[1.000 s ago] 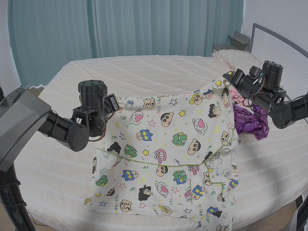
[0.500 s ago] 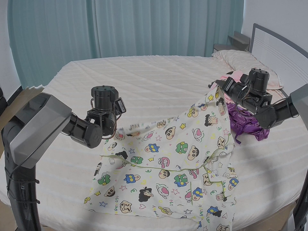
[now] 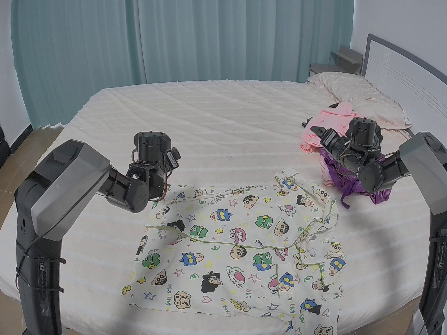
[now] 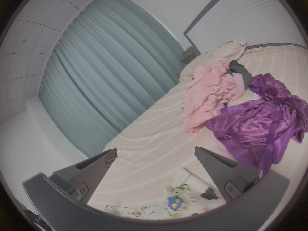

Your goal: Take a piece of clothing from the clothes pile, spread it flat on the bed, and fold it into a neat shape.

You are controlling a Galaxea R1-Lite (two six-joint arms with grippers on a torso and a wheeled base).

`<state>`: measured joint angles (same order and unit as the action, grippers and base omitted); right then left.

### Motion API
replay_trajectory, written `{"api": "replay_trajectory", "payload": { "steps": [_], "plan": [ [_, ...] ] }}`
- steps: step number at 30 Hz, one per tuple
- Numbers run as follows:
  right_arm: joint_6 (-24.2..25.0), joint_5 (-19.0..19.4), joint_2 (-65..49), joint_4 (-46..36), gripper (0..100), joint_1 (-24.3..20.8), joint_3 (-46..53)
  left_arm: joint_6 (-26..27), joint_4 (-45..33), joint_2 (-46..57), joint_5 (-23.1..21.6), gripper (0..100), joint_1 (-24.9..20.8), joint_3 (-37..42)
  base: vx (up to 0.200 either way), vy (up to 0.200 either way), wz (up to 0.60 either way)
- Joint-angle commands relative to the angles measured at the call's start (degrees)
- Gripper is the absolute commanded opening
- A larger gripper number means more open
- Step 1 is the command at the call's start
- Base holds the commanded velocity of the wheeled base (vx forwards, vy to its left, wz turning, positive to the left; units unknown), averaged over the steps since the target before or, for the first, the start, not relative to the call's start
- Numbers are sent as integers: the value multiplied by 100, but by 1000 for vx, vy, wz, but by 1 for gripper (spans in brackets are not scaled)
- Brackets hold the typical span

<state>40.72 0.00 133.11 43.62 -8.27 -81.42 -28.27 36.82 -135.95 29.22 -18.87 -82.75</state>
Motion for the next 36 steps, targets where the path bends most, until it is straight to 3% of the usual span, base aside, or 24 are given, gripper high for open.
{"api": "replay_trajectory", "payload": {
  "steps": [1, 4, 9, 15, 20, 31, 36],
  "plan": [
    [-29, 229, -347, 33, 100, 352, 900, -109, 10, 824, -13, 100, 33, 848, 0, 0, 0],
    [-81, 571, -778, 77, 100, 528, 1638, -258, 89, 1229, -154, 100, 24, 1420, 0, 0, 0],
    [-125, 1178, -1507, 446, 100, 906, 3194, -829, 107, 2204, -786, 100, 6, 2703, 0, 0, 0],
    [-143, 1239, -1639, 1070, 100, 1020, 4372, -1225, 142, 2820, -1147, 100, -29, 3819, 0, 0, 0],
    [-345, 1512, -1578, 1571, 100, 1029, 5294, -1655, 405, 3285, -1859, 100, -29, 4838, 0, 0, 0],
    [-319, 1564, -1639, 1632, 100, 756, 5804, -1673, 906, 2231, -1929, 100, -20, 5005, 0, 0, 0],
    [-319, 1213, -1771, 1632, 100, 721, 6024, -1822, 1082, 1835, -1999, 100, 50, 5093, 0, 0, 0]
  ]
}}
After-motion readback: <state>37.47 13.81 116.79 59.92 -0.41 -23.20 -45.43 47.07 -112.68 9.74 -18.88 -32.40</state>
